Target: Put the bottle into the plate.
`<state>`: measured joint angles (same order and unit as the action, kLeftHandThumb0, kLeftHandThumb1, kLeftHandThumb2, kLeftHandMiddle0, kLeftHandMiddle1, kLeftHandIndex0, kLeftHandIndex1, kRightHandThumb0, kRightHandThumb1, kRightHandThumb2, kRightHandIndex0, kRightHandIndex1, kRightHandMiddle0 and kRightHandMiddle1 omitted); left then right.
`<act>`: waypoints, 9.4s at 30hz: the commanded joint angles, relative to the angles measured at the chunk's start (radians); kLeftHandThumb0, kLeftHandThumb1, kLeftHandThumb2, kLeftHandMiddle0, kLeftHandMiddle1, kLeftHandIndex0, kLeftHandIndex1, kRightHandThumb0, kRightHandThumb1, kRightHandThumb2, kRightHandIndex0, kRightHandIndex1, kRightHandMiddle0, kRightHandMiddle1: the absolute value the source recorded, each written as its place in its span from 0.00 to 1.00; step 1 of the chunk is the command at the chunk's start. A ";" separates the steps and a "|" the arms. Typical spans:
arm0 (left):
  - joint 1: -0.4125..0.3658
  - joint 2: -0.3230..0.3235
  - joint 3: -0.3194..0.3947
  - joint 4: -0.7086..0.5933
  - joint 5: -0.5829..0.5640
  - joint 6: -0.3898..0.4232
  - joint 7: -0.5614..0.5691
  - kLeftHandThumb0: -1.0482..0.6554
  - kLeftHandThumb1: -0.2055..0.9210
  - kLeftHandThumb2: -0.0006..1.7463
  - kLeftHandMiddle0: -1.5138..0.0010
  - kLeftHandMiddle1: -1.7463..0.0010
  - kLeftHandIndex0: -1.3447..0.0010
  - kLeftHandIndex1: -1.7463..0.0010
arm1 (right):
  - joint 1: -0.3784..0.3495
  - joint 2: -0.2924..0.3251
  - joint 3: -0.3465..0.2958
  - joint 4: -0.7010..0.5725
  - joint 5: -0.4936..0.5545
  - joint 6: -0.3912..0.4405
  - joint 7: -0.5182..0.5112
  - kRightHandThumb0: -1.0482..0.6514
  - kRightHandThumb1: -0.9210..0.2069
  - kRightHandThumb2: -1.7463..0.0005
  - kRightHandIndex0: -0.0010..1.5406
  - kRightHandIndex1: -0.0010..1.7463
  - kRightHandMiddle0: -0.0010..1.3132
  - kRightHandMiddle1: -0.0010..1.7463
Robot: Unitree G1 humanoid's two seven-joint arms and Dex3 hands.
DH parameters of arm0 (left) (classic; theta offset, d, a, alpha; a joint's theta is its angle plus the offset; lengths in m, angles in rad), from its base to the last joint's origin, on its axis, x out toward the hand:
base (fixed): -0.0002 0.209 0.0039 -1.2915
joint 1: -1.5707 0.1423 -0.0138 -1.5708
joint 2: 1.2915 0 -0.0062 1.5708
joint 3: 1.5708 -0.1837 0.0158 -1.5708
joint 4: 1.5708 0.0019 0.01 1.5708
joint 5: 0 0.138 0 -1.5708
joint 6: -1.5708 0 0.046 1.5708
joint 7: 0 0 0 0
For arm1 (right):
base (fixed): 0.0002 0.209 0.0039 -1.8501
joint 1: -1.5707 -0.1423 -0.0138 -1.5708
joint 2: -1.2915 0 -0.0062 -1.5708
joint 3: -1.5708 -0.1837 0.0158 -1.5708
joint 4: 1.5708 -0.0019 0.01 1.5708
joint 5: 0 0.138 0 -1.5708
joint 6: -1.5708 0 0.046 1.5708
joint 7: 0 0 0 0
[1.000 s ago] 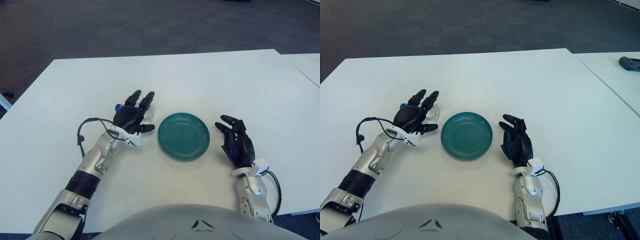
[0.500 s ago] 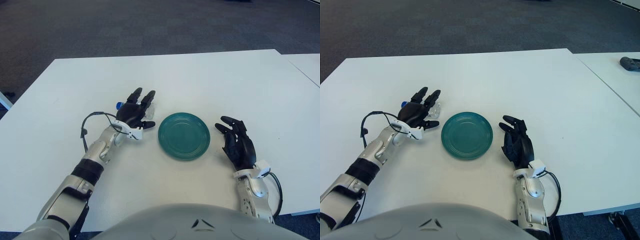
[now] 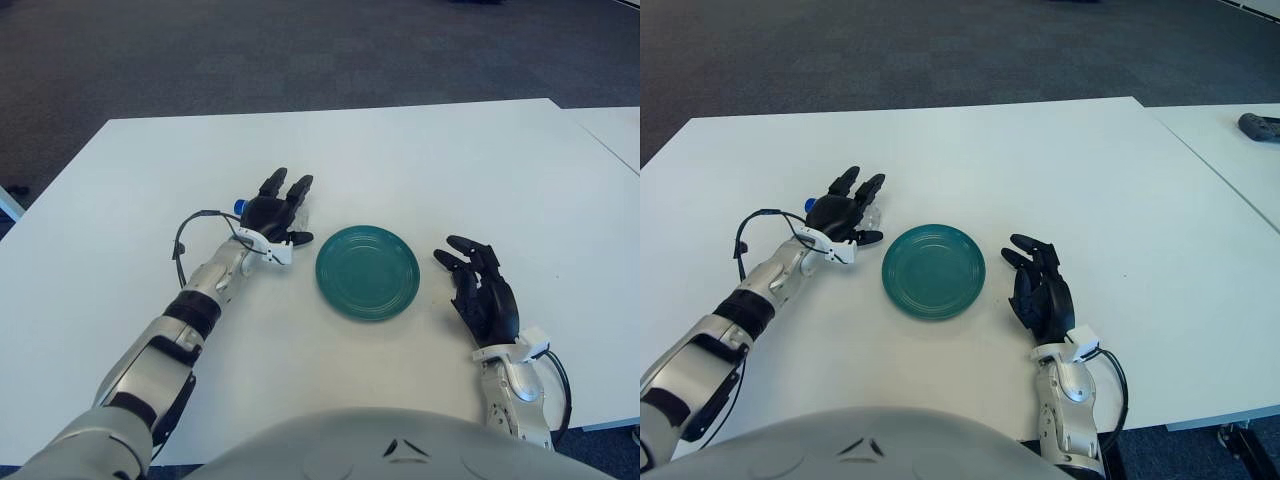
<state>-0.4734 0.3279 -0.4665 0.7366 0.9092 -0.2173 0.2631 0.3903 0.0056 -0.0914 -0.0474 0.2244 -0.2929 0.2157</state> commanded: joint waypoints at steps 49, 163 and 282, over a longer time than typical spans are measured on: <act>-0.048 -0.042 -0.116 0.323 -0.162 -0.054 0.032 0.30 0.30 0.88 0.24 0.00 0.44 0.00 | -0.062 -0.026 -0.120 -0.005 0.170 0.100 0.059 0.24 0.00 0.61 0.32 0.59 0.20 0.69; 0.350 0.015 0.076 -1.010 0.228 0.224 -0.341 0.09 0.99 0.39 0.82 0.61 0.99 0.27 | -0.037 0.006 -0.044 0.111 0.087 0.059 0.034 0.21 0.00 0.64 0.36 0.58 0.19 0.66; -0.360 -0.210 -0.128 0.283 0.008 0.157 -0.002 0.00 1.00 0.35 0.94 0.99 1.00 0.87 | 0.048 0.080 0.101 0.324 -0.014 -0.156 0.086 0.22 0.00 0.63 0.36 0.56 0.11 0.66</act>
<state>-0.7511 0.1172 -0.5921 0.9496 0.9445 -0.0465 0.2798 0.4008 0.0508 -0.0106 0.0380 0.2081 -0.4719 0.2889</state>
